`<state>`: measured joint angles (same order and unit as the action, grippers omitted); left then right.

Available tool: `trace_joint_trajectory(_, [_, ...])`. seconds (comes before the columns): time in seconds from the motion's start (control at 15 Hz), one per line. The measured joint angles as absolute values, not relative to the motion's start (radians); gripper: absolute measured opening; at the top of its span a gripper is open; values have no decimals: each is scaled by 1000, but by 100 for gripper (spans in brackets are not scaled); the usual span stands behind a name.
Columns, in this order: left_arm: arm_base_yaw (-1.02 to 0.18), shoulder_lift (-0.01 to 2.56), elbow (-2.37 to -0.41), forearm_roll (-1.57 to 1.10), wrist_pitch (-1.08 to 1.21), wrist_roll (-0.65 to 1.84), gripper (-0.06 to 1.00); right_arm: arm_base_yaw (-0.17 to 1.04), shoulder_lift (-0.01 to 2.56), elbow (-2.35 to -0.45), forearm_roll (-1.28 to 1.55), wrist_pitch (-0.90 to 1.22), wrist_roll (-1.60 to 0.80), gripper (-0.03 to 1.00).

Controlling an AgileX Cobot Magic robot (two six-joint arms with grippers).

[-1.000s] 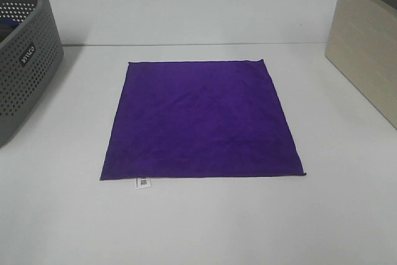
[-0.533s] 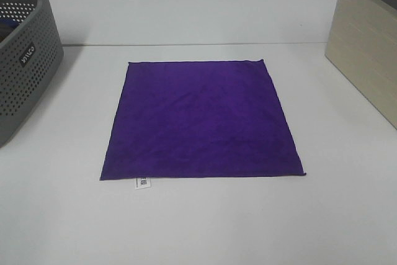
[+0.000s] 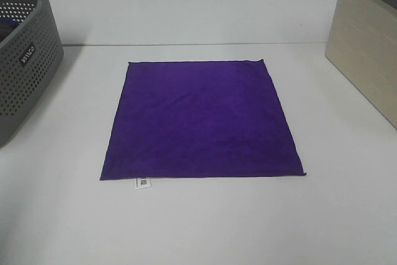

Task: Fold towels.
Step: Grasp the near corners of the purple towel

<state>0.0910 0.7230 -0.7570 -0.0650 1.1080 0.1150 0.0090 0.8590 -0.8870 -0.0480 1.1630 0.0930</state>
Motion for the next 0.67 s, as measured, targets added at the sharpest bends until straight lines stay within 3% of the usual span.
trace_joint_trajectory(0.13, [91,908,-765,-91,1017,144,98,9,1087,-969,14,1097,0,82])
trace_joint_trajectory(0.33, [91,1147,-765,-340,945,323,98,9,1325,-990,237,989,-188,82])
trace_joint_trajectory(0.47, [4,1342,-765,-486,819,402,98,9,1510,-990,487,970,-455,81])
trace_joint_trajectory(0.67, [-130,1511,-784,-504,670,371,98,9,1640,-990,584,931,-549,80])
